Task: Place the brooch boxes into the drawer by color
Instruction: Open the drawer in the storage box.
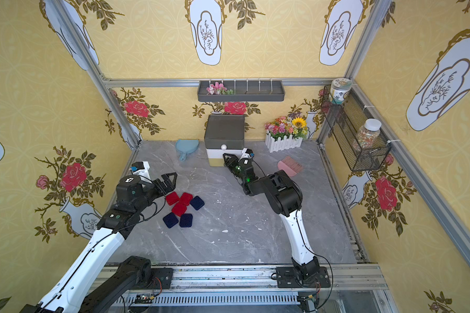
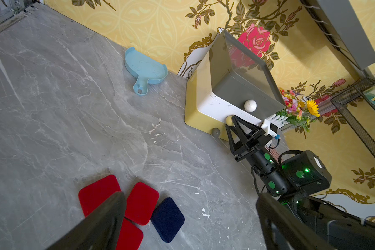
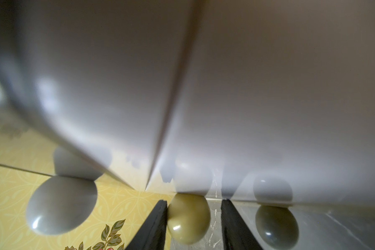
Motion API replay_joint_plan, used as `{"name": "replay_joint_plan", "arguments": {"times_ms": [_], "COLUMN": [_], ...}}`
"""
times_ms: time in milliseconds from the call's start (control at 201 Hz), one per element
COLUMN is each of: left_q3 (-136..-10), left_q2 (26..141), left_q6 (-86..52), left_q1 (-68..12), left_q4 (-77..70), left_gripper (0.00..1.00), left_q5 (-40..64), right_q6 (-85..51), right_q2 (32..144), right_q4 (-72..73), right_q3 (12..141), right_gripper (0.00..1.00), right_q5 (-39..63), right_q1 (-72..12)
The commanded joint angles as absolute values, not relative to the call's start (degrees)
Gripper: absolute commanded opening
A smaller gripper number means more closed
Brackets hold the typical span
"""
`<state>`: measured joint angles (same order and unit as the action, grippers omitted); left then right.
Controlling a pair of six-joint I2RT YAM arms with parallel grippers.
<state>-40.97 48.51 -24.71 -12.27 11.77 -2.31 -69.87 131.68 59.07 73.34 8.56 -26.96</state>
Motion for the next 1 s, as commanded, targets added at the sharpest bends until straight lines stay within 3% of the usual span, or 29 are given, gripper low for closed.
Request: {"name": "replay_joint_plan", "arguments": {"times_ms": [0, 299, 707, 991], "left_q3": [-40.5, -40.6, -40.6, -40.2], "left_q2": [48.6, 48.3, 48.0, 47.5], "left_q6": [-25.0, -25.0, -24.9, -25.2], "left_q1": [-12.2, -12.2, -12.3, -12.2], "left_q4": [10.4, 10.4, 10.5, 10.5], "left_gripper": [1.0, 1.0, 1.0, 1.0], "left_q5": [-1.7, -1.6, -1.7, -1.7], "right_q6": [-70.0, -71.6, -71.7, -73.3], "right_q2": [131.6, 131.5, 130.7, 128.1], "right_q4": [60.6, 61.4, 61.6, 65.7], "right_q3": [73.6, 73.9, 73.1, 66.5], "right_gripper": [0.46, 0.45, 0.27, 0.25], "right_q5": [8.8, 8.4, 6.9, 6.3], "right_q1": [-27.2, -27.4, -28.1, -28.7]}}
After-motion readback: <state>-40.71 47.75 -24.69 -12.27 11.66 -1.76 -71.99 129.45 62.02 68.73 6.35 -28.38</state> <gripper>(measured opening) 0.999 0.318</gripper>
